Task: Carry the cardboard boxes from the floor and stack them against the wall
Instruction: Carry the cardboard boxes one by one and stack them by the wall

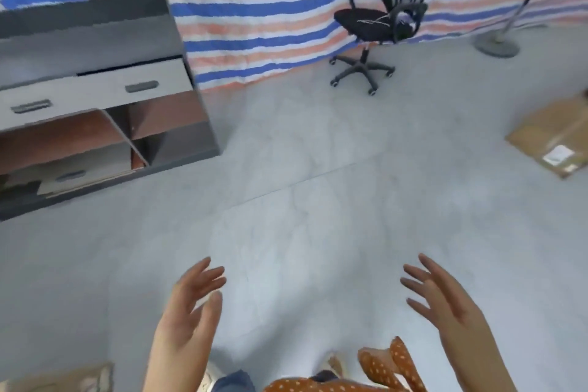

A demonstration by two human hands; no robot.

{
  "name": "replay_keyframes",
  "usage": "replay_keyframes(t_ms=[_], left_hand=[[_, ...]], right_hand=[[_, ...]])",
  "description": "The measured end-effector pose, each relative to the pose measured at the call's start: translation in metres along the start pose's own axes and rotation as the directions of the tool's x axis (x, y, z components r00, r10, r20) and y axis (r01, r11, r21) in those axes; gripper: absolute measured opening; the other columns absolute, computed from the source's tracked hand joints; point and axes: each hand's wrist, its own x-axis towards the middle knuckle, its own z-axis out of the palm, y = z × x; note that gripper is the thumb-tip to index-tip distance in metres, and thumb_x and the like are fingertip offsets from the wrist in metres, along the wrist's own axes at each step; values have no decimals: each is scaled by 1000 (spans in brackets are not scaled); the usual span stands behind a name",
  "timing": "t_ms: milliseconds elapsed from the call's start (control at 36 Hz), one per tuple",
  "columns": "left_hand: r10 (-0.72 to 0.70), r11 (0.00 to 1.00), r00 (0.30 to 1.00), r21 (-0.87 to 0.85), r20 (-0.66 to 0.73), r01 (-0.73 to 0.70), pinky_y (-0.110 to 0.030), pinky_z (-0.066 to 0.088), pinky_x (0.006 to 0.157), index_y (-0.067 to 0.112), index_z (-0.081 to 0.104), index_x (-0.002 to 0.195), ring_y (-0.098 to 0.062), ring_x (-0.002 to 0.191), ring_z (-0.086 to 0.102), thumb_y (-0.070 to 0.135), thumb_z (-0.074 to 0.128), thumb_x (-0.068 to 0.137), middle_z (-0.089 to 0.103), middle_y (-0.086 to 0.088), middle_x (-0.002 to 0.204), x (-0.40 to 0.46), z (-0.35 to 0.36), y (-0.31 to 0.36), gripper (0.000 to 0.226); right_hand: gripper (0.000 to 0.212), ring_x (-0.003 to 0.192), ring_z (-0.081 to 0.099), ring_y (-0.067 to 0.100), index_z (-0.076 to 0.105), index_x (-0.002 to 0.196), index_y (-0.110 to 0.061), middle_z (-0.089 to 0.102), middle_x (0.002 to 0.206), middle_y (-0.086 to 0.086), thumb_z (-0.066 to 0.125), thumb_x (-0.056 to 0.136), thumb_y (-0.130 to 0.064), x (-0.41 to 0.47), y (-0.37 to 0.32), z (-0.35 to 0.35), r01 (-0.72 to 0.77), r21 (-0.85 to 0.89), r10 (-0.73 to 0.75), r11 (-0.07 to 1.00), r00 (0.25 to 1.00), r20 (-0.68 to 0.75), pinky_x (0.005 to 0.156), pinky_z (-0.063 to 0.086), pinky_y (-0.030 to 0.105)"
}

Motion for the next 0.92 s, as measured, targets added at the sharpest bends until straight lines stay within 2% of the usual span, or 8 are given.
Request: replay_keyframes(t_ms=[167, 306, 389, 444, 583, 667, 778, 917], left_hand=[[15, 1000, 987, -2, 163, -14, -30, 51, 87, 37, 59, 109, -8, 99, 66, 23, 51, 75, 68, 12, 107, 4, 82, 20, 37], [45, 994, 952, 81, 304, -73, -25, 51, 86, 58, 60, 98, -3, 97, 65, 9, 59, 87, 68, 15, 107, 9, 130, 31, 50], [32, 992, 929, 101, 369, -75, -22, 52, 85, 57, 59, 98, -1, 96, 65, 16, 57, 84, 67, 18, 106, 19, 153, 36, 44], [24, 990, 919, 118, 394, -76, -20, 52, 83, 55, 60, 97, -1, 95, 65, 4, 56, 90, 68, 18, 105, 29, 168, 35, 51], [25, 989, 882, 117, 471, -90, -22, 51, 84, 39, 63, 104, -4, 97, 65, -7, 49, 90, 68, 17, 105, 66, 216, 42, 51], [44, 989, 852, 99, 521, -112, -23, 51, 85, 52, 62, 99, -1, 97, 65, 1, 57, 91, 68, 17, 106, 95, 250, 53, 51], [86, 988, 811, 53, 579, -143, -24, 50, 87, 51, 60, 101, 0, 98, 64, 19, 57, 83, 67, 17, 107, 141, 296, 74, 36], [102, 977, 751, 78, 652, -200, -20, 50, 86, 49, 60, 100, -1, 98, 64, -5, 49, 91, 67, 17, 108, 200, 353, 91, 56]], right_hand=[[99, 100, 68, 10, 61, 117, -31, 70, 111, -9, 67, 37, -88, -6, 12, -74, -32, 58, 41, 998, 984, -171, 82, 56, 27], [101, 97, 69, 10, 61, 115, -30, 71, 109, -9, 66, 34, -90, -8, 19, -109, -49, 98, 74, 994, 956, -282, 82, 56, 28], [95, 99, 68, 11, 61, 115, -31, 71, 109, -9, 68, 39, -87, -3, 21, -122, -64, 123, 103, 990, 935, -339, 83, 55, 29], [86, 101, 68, 13, 61, 116, -31, 71, 108, -10, 68, 46, -81, 2, 20, -128, -76, 137, 122, 988, 923, -366, 82, 55, 27], [105, 98, 68, 7, 60, 118, -30, 70, 108, -13, 62, 34, -92, 30, 19, -145, -99, 140, 152, 985, 884, -442, 79, 55, 21], [103, 97, 68, 7, 60, 116, -31, 70, 108, -13, 62, 33, -93, 57, 17, -154, -84, 154, 150, 984, 858, -492, 79, 56, 22], [103, 97, 68, 9, 60, 115, -31, 71, 108, -12, 63, 33, -92, 102, 7, -167, -47, 178, 140, 983, 818, -558, 80, 56, 24], [101, 97, 68, 9, 60, 116, -32, 70, 109, -11, 62, 35, -92, 156, -7, -180, 0, 189, 122, 982, 764, -634, 82, 55, 26]])
